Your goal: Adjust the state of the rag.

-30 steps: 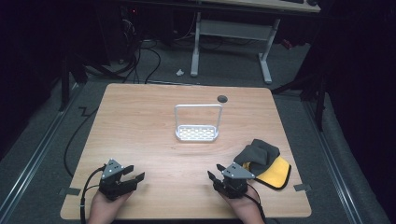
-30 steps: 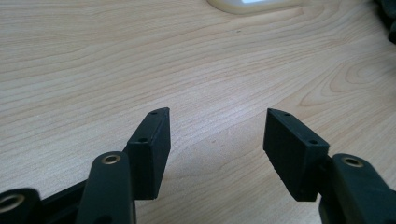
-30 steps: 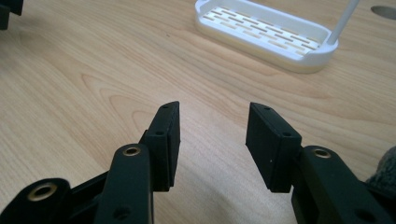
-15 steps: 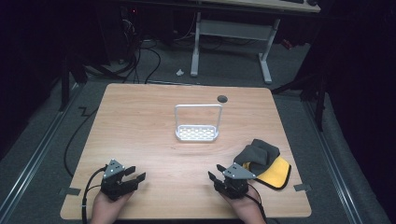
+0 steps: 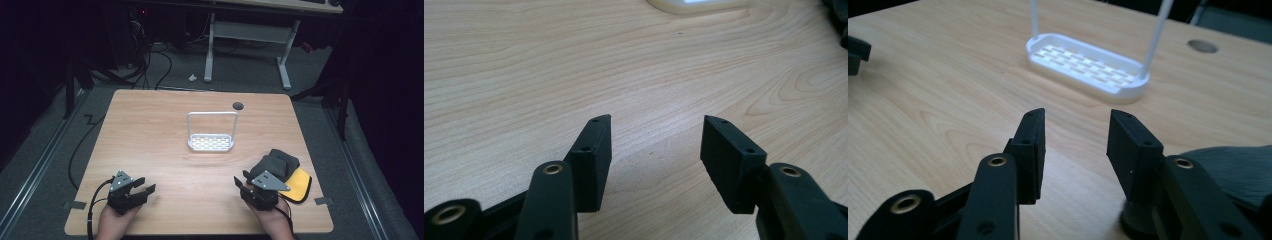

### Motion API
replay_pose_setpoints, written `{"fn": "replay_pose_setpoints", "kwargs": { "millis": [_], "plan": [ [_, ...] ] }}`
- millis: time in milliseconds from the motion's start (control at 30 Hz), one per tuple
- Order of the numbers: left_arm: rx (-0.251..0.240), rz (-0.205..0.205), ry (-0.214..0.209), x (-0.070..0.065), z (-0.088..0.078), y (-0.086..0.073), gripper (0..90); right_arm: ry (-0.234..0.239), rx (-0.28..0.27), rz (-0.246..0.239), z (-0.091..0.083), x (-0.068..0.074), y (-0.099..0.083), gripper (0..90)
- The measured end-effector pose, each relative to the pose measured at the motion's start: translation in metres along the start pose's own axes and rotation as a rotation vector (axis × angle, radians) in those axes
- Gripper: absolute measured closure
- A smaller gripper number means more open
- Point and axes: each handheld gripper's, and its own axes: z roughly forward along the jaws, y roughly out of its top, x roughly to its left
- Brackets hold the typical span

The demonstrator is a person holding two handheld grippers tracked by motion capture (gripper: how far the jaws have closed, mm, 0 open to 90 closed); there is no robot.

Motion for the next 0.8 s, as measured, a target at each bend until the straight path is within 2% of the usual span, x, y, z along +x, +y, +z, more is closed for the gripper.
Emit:
{"fn": "replay_pose_setpoints", "kwargs": {
  "millis": [100, 300, 400, 600, 733, 800],
  "plan": [
    [0.002, 0.014, 0.004, -0.002, 0.000, 0.000, 48.9, -0.035, -0.010, 0.000, -0.010, -0.009, 0.003, 58.3],
    [0.008, -0.001, -0.004, 0.000, 0.001, -0.001, 48.9, -0.112, -0.025, 0.011, -0.028, -0.032, 0.003, 58.1],
    [0.019, -0.008, -0.010, 0.001, 0.002, -0.002, 49.7, -0.151, -0.022, 0.037, -0.035, -0.045, 0.001, 57.2],
    [0.010, -0.005, -0.013, 0.001, 0.002, -0.002, 49.7, -0.233, -0.015, 0.086, -0.047, -0.071, -0.007, 53.8],
    [0.008, -0.006, -0.015, 0.001, 0.001, -0.001, 49.8, -0.270, 0.002, 0.123, -0.052, -0.087, -0.014, 49.4],
    [0.007, -0.007, -0.015, 0.001, 0.001, -0.001, 49.9, -0.287, 0.009, 0.157, -0.055, -0.096, -0.018, 46.3]
  ]
}}
